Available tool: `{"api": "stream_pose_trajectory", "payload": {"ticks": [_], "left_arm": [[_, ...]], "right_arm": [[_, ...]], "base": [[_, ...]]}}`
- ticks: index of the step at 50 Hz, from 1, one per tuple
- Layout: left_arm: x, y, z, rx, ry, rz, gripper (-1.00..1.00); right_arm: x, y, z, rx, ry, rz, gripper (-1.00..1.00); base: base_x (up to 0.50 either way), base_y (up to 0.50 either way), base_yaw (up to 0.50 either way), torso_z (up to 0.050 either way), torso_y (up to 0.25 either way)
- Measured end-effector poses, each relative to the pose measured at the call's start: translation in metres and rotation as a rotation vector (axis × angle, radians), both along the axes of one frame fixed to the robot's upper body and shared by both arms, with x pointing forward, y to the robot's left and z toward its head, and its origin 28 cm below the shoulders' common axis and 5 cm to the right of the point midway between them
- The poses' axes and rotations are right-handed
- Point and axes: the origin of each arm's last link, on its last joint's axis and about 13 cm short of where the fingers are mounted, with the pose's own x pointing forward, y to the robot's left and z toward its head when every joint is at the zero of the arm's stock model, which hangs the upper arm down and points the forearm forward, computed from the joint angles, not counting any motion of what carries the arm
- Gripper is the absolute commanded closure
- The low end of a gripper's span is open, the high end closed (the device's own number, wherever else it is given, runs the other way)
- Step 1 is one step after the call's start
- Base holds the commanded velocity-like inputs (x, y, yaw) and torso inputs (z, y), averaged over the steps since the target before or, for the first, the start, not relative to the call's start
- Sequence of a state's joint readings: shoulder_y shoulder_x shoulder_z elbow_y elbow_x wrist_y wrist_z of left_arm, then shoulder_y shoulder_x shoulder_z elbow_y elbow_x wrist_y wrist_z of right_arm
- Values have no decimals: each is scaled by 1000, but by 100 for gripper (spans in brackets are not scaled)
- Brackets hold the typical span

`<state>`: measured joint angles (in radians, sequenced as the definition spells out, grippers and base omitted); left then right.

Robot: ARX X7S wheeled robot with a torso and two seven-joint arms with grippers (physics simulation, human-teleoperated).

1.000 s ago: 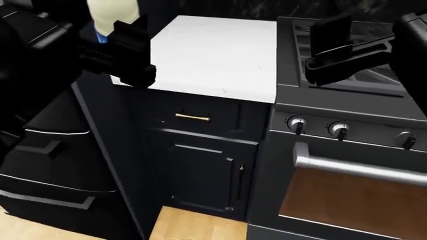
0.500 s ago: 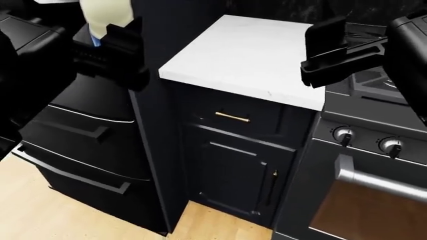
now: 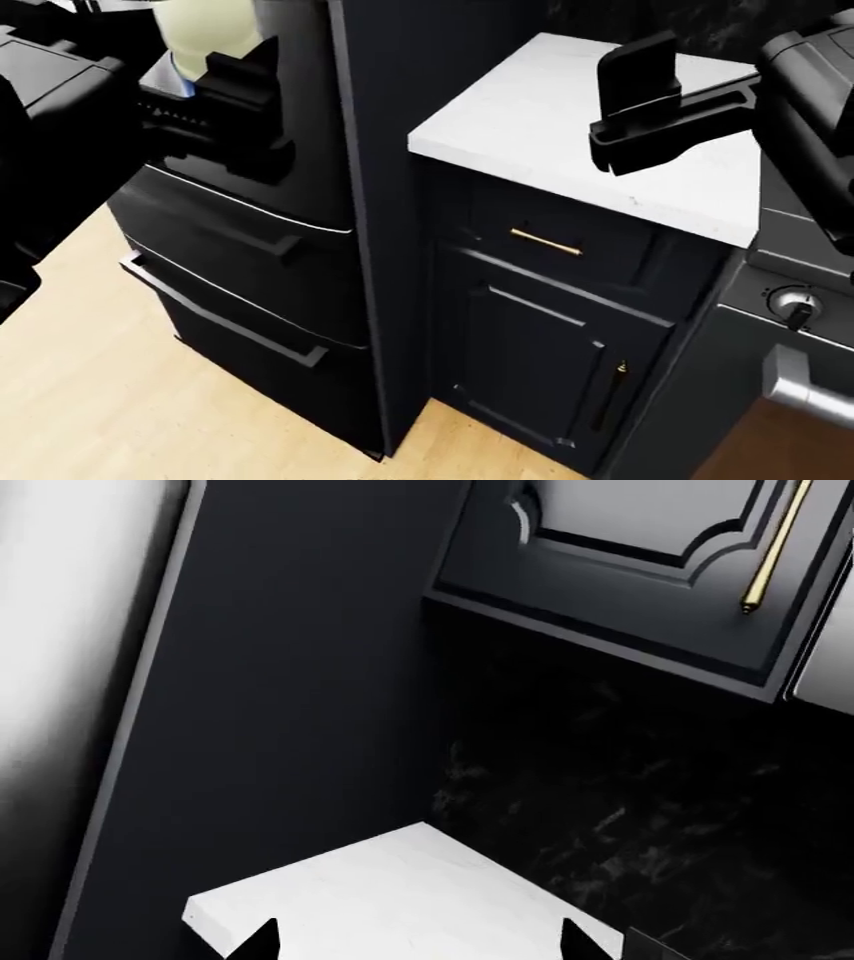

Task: Move the drinks to the dining counter.

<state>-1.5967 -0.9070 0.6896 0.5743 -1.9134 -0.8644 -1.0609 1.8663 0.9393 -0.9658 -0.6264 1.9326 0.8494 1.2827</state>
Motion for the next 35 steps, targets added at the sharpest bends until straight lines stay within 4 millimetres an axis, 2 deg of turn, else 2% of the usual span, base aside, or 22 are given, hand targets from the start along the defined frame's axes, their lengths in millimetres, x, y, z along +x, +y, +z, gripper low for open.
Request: {"api": "stream_pose_trajectory", "payload": {"ticks": [35], "left_arm": [[0, -2, 2, 7, -3, -5, 100]], "right_arm": [[3, 1, -2, 2, -1, 16, -100]], "base": [[0, 0, 500, 0, 1]]}}
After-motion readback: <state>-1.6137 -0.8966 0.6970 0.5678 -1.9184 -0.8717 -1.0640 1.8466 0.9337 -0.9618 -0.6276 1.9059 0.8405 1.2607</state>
